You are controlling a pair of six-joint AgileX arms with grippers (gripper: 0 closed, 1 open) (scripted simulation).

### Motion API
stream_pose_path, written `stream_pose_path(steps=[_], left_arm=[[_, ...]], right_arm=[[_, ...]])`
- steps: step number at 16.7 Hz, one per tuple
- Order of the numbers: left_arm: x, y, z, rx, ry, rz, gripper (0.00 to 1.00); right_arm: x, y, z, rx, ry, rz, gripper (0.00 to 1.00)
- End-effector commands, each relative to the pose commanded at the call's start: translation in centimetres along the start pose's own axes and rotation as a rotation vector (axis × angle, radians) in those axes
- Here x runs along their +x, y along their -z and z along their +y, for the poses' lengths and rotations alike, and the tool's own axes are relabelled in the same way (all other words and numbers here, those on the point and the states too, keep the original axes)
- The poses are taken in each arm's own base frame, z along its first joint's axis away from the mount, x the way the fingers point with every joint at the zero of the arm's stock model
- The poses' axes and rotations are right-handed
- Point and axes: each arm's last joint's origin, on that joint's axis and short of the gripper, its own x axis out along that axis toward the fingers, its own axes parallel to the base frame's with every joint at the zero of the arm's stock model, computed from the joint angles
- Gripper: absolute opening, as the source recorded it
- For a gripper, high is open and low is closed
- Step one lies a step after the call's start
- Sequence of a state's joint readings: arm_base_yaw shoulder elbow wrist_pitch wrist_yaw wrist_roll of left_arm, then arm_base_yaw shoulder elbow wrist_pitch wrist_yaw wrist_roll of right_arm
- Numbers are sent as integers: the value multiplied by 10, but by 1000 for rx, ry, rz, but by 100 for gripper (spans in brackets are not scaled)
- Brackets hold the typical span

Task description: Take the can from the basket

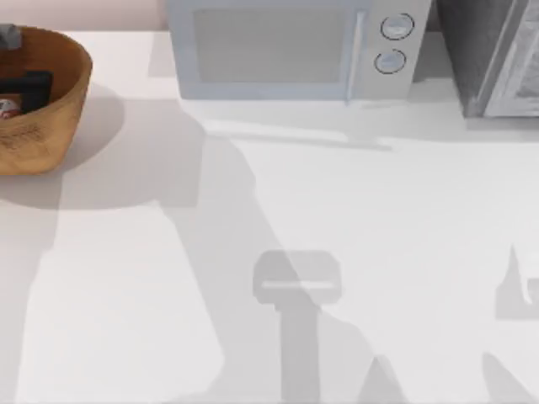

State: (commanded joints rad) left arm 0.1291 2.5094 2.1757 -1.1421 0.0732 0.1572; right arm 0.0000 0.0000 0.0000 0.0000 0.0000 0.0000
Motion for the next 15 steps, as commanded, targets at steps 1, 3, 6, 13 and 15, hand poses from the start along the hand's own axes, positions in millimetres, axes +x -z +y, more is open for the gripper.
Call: stream_pose_path(steps=[1, 3, 6, 13, 15], left_arm=[[0, 0, 0, 0, 0, 0, 92], [0, 0, 0, 0, 0, 0, 77], [0, 0, 0, 0, 0, 0, 55], [0, 0, 0, 0, 0, 0, 2], [0, 0, 0, 0, 0, 0, 0]], right_arm=[[0, 0, 0, 0, 0, 0, 100], [0, 0, 0, 0, 0, 0, 100], [0, 0, 0, 0, 0, 0, 100], [0, 0, 0, 0, 0, 0, 100], [0, 0, 0, 0, 0, 0, 100]])
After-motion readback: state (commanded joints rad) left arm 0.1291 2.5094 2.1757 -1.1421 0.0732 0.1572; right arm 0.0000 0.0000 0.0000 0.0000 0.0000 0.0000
